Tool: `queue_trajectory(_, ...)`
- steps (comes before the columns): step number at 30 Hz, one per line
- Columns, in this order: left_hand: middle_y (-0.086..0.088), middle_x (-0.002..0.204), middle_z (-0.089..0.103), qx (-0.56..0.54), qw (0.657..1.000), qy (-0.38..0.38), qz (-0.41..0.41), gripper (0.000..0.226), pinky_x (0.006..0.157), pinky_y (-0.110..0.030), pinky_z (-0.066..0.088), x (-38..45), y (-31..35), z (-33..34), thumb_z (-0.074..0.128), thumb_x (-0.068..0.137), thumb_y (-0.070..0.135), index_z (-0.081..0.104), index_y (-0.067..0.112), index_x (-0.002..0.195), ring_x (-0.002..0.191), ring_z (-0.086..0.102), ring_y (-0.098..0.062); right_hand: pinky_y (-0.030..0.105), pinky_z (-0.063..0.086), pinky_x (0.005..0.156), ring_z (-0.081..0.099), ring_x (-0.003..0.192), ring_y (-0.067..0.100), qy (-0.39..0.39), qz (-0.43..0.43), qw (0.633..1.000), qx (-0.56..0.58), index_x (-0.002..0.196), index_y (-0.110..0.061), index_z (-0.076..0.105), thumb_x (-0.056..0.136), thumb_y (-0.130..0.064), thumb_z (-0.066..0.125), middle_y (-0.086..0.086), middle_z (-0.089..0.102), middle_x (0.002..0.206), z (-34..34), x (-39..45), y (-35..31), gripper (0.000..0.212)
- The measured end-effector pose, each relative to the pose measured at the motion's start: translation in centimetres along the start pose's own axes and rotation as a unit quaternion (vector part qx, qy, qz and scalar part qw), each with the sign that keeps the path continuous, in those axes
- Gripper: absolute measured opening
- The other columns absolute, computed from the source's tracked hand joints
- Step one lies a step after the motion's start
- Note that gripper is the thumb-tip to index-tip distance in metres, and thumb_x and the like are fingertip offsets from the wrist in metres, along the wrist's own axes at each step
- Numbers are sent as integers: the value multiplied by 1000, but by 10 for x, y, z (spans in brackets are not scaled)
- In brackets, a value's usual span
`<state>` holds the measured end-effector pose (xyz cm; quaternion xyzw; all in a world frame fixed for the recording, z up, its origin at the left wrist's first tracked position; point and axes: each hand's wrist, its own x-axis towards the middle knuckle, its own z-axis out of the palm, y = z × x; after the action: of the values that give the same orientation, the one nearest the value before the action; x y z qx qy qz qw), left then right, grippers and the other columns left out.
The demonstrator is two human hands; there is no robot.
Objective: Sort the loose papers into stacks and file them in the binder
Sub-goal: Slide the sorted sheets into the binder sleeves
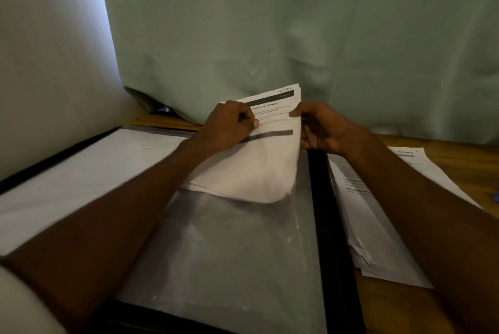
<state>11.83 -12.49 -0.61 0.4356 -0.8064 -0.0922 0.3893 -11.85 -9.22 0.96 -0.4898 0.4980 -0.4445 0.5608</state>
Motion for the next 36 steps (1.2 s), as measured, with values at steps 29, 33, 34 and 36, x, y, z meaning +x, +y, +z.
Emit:
queue_trajectory(29, 10, 80, 70, -18, 993, -119, 9, 9, 71, -20, 45, 0, 9, -4, 73, 93, 28, 74, 23, 86, 72, 60, -1, 51, 57, 84, 68, 98, 32, 160, -90, 982, 44, 151, -39, 31, 87, 13, 57, 8, 66, 113, 9, 23, 12, 86)
queue_trajectory(33, 4, 80, 70, 6, 999, -52, 8, 8, 60, -7, 38, 2, 18, -1, 73, 91, 18, 76, 19, 84, 67, 56, -1, 38, 57, 71, 61, 101, 32, 15, -86, 996, 10, 148, -38, 41, 91, 16, 51, 17, 63, 125, 6, 12, 4, 79)
queue_trajectory(34, 3, 81, 70, 6, 999, -41, 6, 7, 60, -5, 38, 4, 18, -3, 73, 90, 17, 77, 17, 85, 69, 57, -3, 37, 55, 75, 58, 104, 32, -19, -78, 997, 0, 145, -34, 46, 92, 16, 52, 18, 62, 126, 6, 11, 3, 74)
queue_trajectory(36, 2, 82, 72, 4, 1000, -26, 1, 6, 64, -6, 41, 4, 18, -6, 74, 90, 16, 78, 15, 87, 72, 60, -5, 36, 50, 80, 54, 108, 29, -67, -56, 996, -30, 140, -28, 54, 90, 12, 57, 15, 61, 129, 7, 9, 3, 64)
